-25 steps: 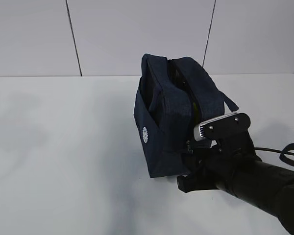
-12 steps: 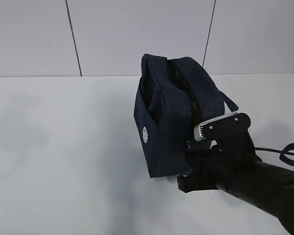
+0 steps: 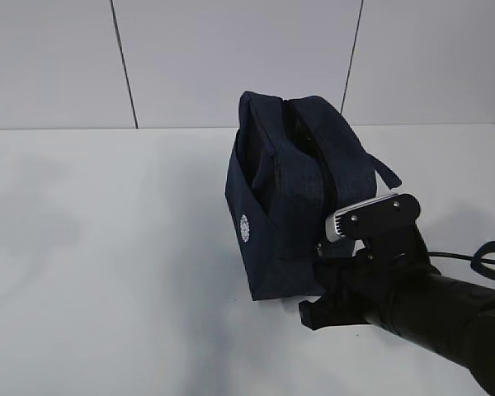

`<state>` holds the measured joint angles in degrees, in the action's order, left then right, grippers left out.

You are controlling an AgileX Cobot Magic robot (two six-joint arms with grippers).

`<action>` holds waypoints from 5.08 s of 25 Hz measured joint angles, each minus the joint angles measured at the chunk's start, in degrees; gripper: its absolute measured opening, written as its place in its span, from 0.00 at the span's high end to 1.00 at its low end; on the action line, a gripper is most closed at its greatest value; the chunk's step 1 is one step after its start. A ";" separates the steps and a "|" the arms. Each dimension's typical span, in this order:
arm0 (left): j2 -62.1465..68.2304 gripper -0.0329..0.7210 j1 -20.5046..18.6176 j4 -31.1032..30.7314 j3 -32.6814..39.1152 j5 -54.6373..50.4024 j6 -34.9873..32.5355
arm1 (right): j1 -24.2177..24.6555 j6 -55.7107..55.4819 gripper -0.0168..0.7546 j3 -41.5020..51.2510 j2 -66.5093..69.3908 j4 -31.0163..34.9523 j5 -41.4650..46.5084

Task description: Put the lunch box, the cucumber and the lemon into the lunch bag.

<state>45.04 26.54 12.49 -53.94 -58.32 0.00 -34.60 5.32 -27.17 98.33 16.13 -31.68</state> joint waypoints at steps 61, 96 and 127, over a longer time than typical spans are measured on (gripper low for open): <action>0.00 0.64 0.00 1.28 0.00 5.74 0.00 | 5.79 14.58 0.97 -51.62 -1.67 -13.97 91.35; 24.40 0.63 -1.62 27.13 0.00 5.52 -22.20 | -0.20 29.38 0.97 -61.83 -1.56 -6.16 102.65; 32.83 0.63 -12.90 47.86 0.00 2.29 -62.73 | -0.20 32.52 0.97 -68.57 -0.15 -4.75 103.51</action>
<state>77.86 13.64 60.35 -53.94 -56.03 -62.73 -34.80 37.84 -95.74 98.18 11.38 71.83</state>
